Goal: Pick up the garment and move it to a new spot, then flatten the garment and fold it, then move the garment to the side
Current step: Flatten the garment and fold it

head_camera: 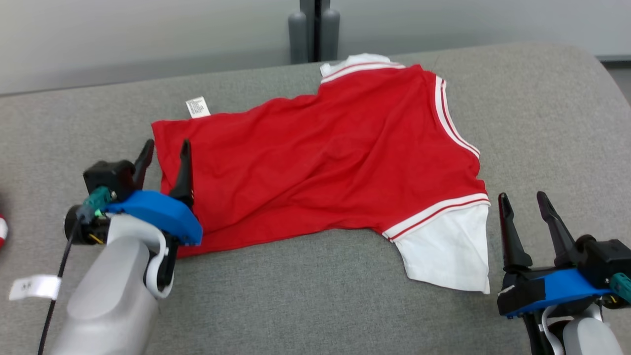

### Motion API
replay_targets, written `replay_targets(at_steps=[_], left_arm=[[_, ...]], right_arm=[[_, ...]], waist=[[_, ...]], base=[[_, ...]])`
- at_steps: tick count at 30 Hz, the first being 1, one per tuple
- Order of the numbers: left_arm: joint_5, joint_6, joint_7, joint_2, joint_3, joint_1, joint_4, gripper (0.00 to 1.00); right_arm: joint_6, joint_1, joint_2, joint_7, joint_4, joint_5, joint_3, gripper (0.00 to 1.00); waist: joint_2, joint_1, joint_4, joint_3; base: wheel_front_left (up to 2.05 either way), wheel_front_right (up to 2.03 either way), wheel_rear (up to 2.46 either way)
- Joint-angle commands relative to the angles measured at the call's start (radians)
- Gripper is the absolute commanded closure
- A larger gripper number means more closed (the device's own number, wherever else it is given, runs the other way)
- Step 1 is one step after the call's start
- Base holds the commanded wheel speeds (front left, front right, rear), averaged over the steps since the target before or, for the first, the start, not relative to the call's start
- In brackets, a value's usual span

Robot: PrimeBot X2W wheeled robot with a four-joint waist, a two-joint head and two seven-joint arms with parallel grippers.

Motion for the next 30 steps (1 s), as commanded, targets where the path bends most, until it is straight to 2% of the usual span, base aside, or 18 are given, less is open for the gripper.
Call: replay_targets(at_steps=[1, 3, 10, 15, 22, 30], left_arm=[[0.013, -0.008, -0.009, 0.005, 0.006, 0.024, -0.017, 0.00], [0.015, -0.014, -0.015, 0.005, 0.021, 0.075, -0.059, 0.00], [0.110, -0.006, -0.016, -0.003, 0.141, 0.313, -0.339, 0.00], [0.179, 0.000, -0.015, -0.028, 0.210, 0.469, -0.458, 0.00], [0.220, -0.001, -0.015, -0.049, 0.272, 0.594, -0.503, 0.00], [0.242, -0.009, -0.015, -0.062, 0.305, 0.646, -0.515, 0.00]], right_arm=[[0.000, 0.011, -0.002, 0.002, 0.000, -0.004, -0.007, 0.00], [0.000, 0.022, -0.001, 0.009, -0.005, -0.009, -0.014, 0.00], [0.000, 0.065, -0.001, 0.036, -0.020, -0.013, -0.041, 0.00], [0.000, 0.104, -0.002, 0.054, -0.028, -0.014, -0.064, 0.00], [0.000, 0.156, -0.002, 0.078, -0.032, -0.012, -0.080, 0.00], [0.000, 0.181, -0.002, 0.088, -0.039, 0.001, -0.080, 0.00]], waist=[[0.0000, -0.0001, 0.000, -0.015], [0.0000, -0.0001, 0.008, -0.039], [0.0000, -0.0001, 0.047, -0.107], [0.0000, -0.0001, 0.073, -0.150], [0.0000, -0.0001, 0.084, -0.199], [0.0000, -0.0001, 0.082, -0.214]], base=[[0.00, 0.00, 0.00], [0.00, 0.00, 0.00], [0.00, 0.00, 0.00], [0.00, 0.00, 0.00], [0.00, 0.00, 0.00], [0.00, 0.00, 0.00]])
